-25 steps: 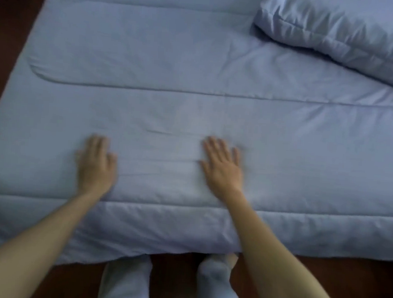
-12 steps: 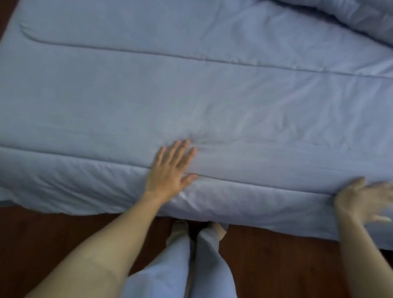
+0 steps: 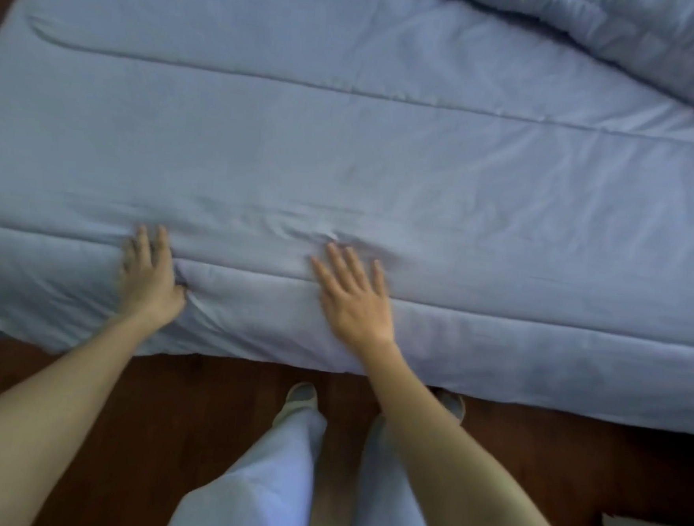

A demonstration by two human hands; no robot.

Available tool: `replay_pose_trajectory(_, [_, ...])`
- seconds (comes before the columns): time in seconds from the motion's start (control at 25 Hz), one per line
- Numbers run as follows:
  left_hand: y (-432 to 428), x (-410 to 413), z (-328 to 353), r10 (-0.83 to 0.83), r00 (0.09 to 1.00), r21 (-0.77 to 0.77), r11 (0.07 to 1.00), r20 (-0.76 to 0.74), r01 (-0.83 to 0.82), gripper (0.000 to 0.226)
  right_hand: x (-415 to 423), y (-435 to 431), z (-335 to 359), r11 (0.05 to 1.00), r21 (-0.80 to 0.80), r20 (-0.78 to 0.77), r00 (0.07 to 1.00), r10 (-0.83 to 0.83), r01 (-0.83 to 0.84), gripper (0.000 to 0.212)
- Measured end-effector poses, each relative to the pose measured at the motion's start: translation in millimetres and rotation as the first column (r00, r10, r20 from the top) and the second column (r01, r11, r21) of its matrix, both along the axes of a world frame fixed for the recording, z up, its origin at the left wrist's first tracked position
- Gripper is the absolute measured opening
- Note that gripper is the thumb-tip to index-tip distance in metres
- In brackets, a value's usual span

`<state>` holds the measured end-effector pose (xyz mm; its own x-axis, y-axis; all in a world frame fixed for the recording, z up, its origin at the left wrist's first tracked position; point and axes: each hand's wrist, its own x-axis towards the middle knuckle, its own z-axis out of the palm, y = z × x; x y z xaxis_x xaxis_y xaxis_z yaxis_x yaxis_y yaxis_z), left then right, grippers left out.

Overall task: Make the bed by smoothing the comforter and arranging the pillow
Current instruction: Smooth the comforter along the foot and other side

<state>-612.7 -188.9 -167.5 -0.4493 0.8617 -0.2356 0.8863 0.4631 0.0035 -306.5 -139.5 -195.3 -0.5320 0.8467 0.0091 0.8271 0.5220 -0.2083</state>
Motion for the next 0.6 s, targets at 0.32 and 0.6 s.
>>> replay_pose_trajectory(0.32, [69, 215, -14, -0.379, 0.916, 0.237, 0.909, 0.132, 0.342, 0.104, 384, 78, 7, 0.761, -0.041, 0.049, 0.762, -0.645, 0.647, 0.057])
replay_pose_trajectory(0.6, [183, 427, 2, -0.266, 0.905, 0.319, 0.935, 0.333, 0.157, 0.068, 589, 129, 35, 0.272, -0.093, 0.086, 0.28, -0.956, 0.958, 0.056])
